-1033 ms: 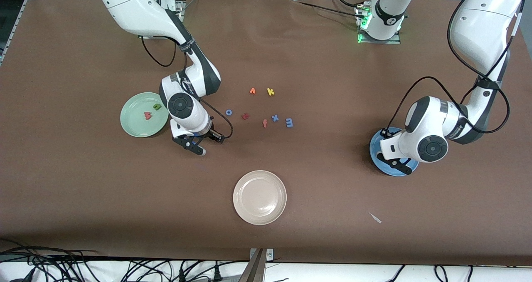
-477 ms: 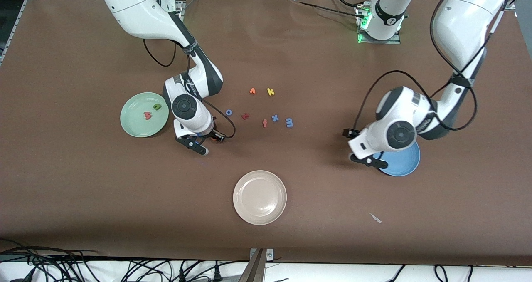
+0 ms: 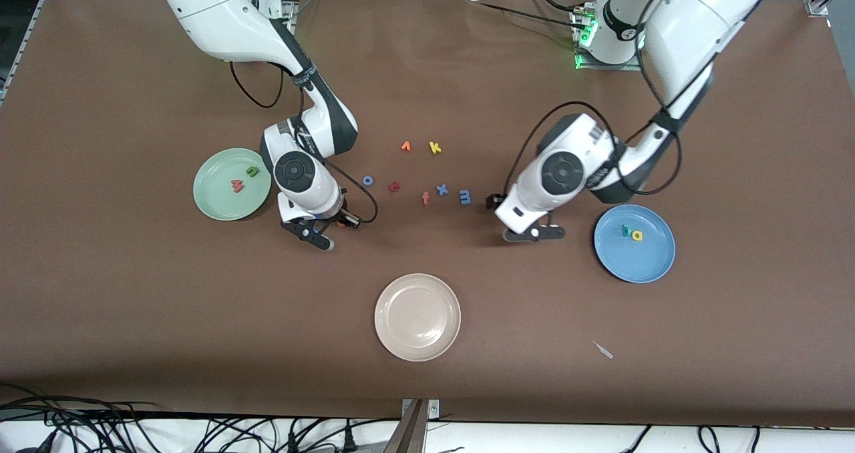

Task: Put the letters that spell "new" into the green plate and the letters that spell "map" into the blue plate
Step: 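Grasp the blue E with the left gripper while the right gripper lifts the o, then drop the orange o on the green plate while the left gripper carries the E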

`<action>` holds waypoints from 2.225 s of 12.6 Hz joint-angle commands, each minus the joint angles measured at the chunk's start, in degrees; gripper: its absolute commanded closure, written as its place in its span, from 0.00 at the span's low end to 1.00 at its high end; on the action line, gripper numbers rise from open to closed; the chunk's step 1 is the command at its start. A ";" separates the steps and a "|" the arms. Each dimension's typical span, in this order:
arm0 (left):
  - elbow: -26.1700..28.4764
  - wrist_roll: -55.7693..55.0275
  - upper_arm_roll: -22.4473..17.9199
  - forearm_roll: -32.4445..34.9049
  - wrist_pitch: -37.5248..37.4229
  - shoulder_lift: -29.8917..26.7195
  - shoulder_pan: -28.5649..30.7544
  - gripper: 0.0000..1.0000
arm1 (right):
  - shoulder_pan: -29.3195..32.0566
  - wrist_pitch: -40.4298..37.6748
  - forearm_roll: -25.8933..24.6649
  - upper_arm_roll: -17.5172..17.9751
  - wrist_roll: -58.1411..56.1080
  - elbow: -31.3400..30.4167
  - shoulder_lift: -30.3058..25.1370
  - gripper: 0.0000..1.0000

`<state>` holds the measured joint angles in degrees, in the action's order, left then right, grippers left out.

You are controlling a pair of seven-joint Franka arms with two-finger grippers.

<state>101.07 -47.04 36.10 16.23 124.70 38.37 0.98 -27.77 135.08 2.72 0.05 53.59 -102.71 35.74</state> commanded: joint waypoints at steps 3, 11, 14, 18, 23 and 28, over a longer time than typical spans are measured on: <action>-0.17 -13.06 -1.12 0.03 6.50 2.59 -5.98 0.00 | 0.34 -17.55 0.80 -7.23 -18.90 -4.05 -11.19 0.81; -0.44 -19.76 -11.05 0.12 10.12 3.91 -18.21 0.15 | 0.52 -4.15 0.89 -25.43 -45.21 -30.69 -21.42 0.81; -0.44 -19.76 -11.05 0.12 10.12 4.17 -18.30 0.29 | 1.48 -1.67 0.89 -25.71 -46.21 -31.59 -19.48 0.78; -0.35 -19.85 -11.05 1.26 10.03 4.26 -18.30 0.62 | 1.58 -2.54 0.80 -25.71 -46.12 -30.63 -19.65 0.00; -0.61 -17.05 -10.97 1.35 8.28 3.39 -17.16 1.00 | 1.31 -21.03 0.71 -25.19 -46.65 -13.89 -20.01 0.00; -7.80 3.57 -10.17 -3.11 -11.64 0.75 -9.26 1.00 | 1.22 -37.82 0.71 -25.62 -49.45 7.55 -20.80 0.00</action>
<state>96.15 -51.79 25.48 16.11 119.82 40.78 -10.72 -27.11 105.60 2.74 -25.25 6.86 -104.01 15.02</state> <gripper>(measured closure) 0.727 0.000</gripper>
